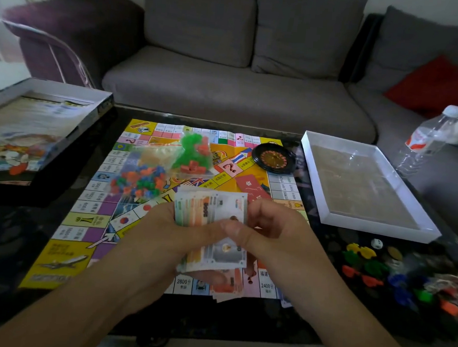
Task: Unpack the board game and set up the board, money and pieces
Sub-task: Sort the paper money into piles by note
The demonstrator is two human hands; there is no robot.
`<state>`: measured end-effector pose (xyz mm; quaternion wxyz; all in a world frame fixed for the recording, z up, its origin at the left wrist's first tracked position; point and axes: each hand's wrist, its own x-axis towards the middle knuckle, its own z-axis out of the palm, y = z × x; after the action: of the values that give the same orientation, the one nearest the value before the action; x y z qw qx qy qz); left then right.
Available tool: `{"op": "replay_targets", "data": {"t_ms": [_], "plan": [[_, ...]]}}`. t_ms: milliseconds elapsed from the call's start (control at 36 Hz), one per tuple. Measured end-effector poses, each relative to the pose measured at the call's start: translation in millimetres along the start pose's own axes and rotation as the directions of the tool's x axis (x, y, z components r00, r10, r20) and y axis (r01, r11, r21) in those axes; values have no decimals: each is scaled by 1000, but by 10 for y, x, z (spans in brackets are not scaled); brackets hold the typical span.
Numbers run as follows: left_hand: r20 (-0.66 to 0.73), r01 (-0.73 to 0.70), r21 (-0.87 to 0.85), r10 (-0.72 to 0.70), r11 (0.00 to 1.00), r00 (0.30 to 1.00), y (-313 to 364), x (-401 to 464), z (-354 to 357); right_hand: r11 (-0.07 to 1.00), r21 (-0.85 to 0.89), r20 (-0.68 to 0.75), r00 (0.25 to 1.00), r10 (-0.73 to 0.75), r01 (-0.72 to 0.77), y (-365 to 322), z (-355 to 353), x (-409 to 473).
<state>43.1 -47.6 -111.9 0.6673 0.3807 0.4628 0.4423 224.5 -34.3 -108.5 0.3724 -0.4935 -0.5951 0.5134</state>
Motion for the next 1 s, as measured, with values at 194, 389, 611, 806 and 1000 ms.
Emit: {"op": "replay_targets", "data": {"t_ms": [194, 389, 611, 806, 1000], "plan": [[26, 41, -97, -38, 994, 999, 39, -12, -54, 997, 50, -34, 998, 52, -51, 38, -50, 41], [-68, -51, 21, 52, 998, 996, -35, 22, -60, 995, 51, -33, 996, 82, -80, 66, -68, -11], [-134, -2, 129, 19, 992, 991, -31, 54, -82, 917, -351, -223, 968, 113, -188, 7, -530, 10], [-137, 21, 106, -6, 994, 990, 16, 76, -96, 586, -692, -349, 906, 240, -422, 314, -1081, -13], [-132, 12, 105, 2, 994, 991, 10, 45, -57, 383, -802, -373, 886, 277, -457, 641, -1061, -20]]}}
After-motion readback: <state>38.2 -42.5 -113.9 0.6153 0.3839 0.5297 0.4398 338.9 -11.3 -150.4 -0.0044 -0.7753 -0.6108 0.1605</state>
